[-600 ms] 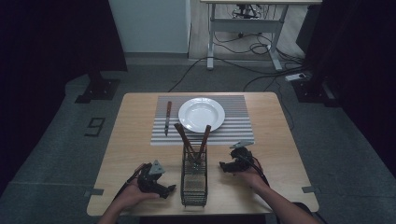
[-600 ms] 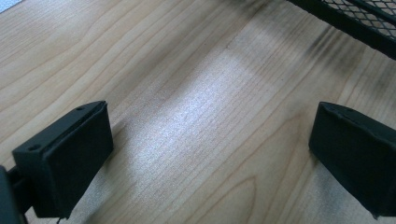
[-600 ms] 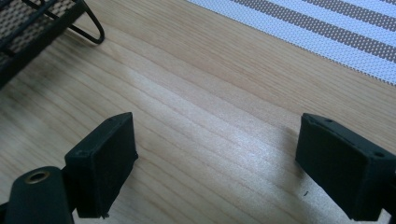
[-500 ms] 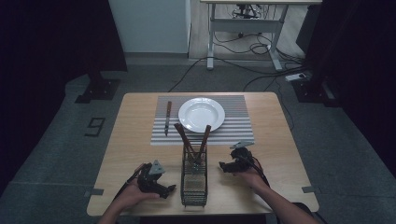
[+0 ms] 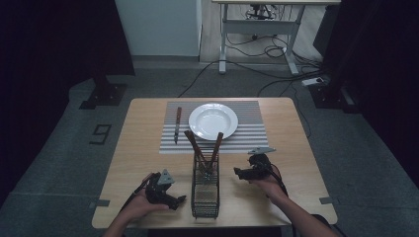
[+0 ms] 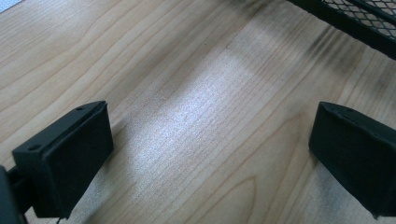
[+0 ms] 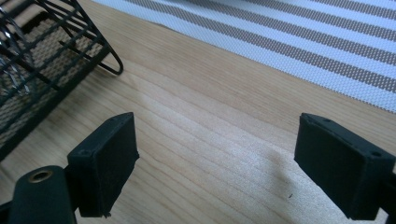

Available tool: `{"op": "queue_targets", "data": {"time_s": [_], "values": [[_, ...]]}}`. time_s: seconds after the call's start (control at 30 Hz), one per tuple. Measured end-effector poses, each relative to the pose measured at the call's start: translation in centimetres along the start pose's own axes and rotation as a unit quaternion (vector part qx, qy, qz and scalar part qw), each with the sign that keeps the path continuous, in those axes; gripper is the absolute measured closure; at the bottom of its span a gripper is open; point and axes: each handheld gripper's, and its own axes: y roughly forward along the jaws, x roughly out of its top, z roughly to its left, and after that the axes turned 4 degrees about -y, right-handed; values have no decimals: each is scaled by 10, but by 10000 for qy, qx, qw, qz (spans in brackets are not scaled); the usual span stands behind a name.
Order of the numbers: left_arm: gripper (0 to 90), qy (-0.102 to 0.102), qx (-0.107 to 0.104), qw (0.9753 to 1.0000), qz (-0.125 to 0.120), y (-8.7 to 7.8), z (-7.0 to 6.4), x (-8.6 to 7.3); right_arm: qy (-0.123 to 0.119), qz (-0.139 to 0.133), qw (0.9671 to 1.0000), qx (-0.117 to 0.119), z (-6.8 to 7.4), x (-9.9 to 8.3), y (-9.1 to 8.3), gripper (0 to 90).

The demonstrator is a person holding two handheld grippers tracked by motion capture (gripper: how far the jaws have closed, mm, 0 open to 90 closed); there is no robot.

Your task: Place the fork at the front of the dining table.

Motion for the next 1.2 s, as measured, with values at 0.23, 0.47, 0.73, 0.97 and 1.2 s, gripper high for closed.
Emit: {"op": "queue_targets", "data": {"time_s": [0.23,0.47,0.73,0.97,1.2], "values": [[0,1,-1,10000,1,0,0,0,54,-110,9999,82,-2,1,-5,133],[0,3,-1,10000,1,0,0,0,40,-287,9994,178,-3,3,-14,134],[0,3,-1,10000,2,0,0,0,65,-544,9979,345,-8,8,-23,140],[0,1,-1,10000,1,0,0,0,-50,-771,9965,326,-11,13,-30,156],[0,1,-2,10000,1,0,0,0,-31,-871,9954,401,-12,16,-35,161]]}}
